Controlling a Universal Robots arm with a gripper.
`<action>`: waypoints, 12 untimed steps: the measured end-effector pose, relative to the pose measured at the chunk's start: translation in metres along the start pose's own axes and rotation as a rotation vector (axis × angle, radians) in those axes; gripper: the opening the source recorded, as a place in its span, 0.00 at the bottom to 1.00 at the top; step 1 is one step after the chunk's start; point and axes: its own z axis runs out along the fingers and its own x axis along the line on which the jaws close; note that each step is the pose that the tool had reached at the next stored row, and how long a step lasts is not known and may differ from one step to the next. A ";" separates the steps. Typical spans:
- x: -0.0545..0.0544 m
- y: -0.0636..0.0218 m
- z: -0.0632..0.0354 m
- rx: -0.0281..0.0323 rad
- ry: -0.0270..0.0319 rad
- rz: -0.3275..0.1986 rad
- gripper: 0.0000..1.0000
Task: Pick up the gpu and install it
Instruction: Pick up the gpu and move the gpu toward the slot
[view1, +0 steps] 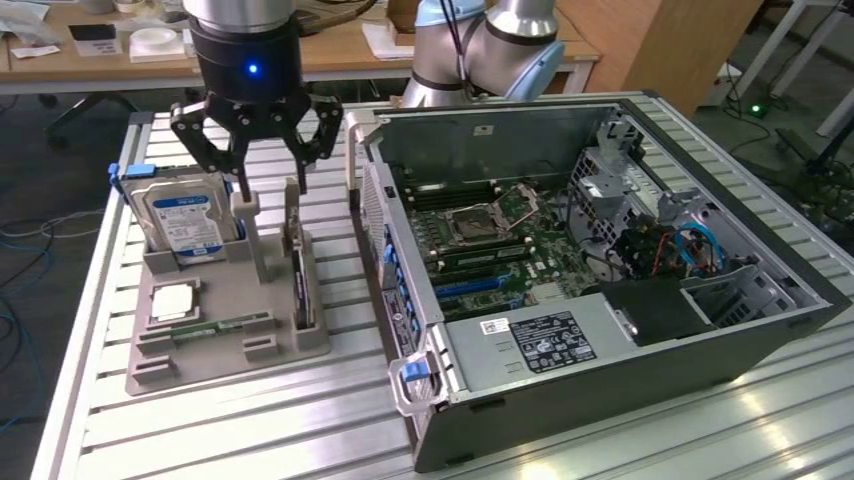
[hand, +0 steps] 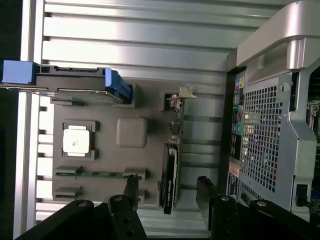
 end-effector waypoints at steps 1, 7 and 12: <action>0.000 -0.0001 0.0017 0.0000 0.0001 0.000 0.59; -0.002 -0.0008 0.0127 0.0000 0.0001 0.000 0.59; -0.003 -0.0012 0.0217 0.0001 0.0010 0.000 0.59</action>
